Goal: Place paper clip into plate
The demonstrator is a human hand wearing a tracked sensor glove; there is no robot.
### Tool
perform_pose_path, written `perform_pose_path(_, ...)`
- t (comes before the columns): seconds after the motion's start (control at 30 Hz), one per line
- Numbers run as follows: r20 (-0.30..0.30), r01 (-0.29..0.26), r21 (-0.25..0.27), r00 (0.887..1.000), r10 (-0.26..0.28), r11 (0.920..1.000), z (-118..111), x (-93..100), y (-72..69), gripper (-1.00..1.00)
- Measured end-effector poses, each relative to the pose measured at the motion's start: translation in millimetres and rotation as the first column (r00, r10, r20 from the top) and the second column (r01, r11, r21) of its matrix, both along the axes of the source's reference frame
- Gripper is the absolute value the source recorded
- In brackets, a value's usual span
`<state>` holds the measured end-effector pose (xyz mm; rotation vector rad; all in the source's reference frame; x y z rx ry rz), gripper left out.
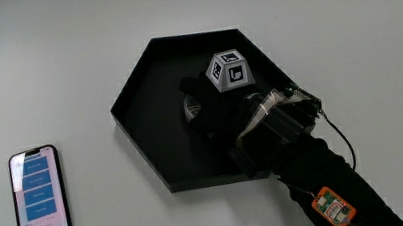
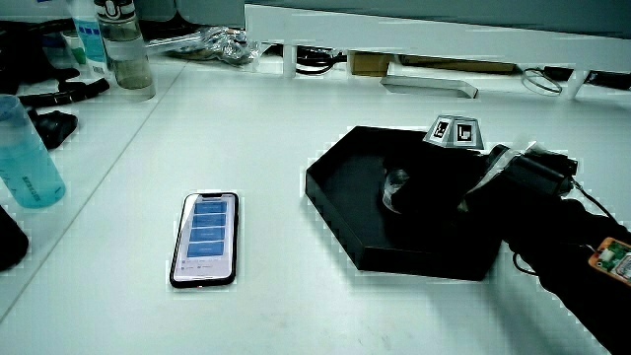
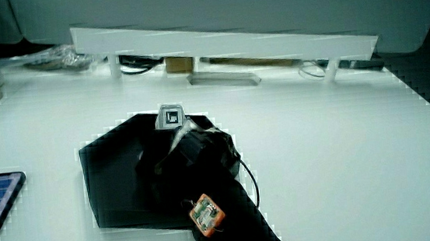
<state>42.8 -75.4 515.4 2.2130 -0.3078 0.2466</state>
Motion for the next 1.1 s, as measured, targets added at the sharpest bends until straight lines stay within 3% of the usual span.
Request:
perform_pose_path(0.07,-0.021,0.007,-0.002,1.000,-0.007,1.0000,3,-0.5,0.5,0.00)
perform_pose_path(0.1,0.005,0.002,-0.007,1.000,-0.002,1.0000,0,-0.1,0.2,-0.06)
perform_pose_path(0.13,-0.028,-0.005,-0.002,1.000,0.005,1.0000,3,1.0,-0.7,-0.11)
perform_pose_path(0.27,-0.026,0.007,-0.015,1.000,-0.007,0.9999,-1,0.8,-2.8,-0.33)
perform_pose_path(0.47,-0.056,0.044,-0.069,0.997,-0.048,0.9967,4,-0.7,0.0,-0.67)
perform_pose_path(0.5,-0.047,0.053,-0.100,0.997,-0.058,0.9936,5,0.1,0.8,-0.72)
perform_pose_path(0.53,-0.030,0.029,-0.097,0.999,-0.032,0.9949,4,1.9,0.7,-0.78)
perform_pose_path(0.6,-0.041,0.039,-0.052,0.998,-0.041,0.9979,-4,2.0,1.2,-0.89)
perform_pose_path(0.67,-0.040,0.032,0.041,0.999,-0.031,0.9986,-15,2.2,1.6,-1.00)
perform_pose_path(0.7,-0.020,0.005,0.116,1.000,-0.003,0.9932,-22,3.7,2.0,-1.00)
perform_pose_path(0.73,0.001,-0.026,0.182,1.000,0.026,0.9829,-27,6.1,2.1,-1.00)
perform_pose_path(0.83,0.075,-0.088,0.268,0.995,0.071,0.9593,-44,13.4,1.7,-1.00)
perform_pose_path(0.9,0.079,-0.096,0.253,0.994,0.078,0.9629,-43,16.0,-0.3,-1.00)
perform_pose_path(1.07,0.067,-0.086,0.258,0.995,0.071,0.9623,-46,14.9,-1.5,-1.00)
perform_pose_path(1.1,0.063,-0.088,0.243,0.995,0.075,0.9660,-43,15.3,-2.1,-1.00)
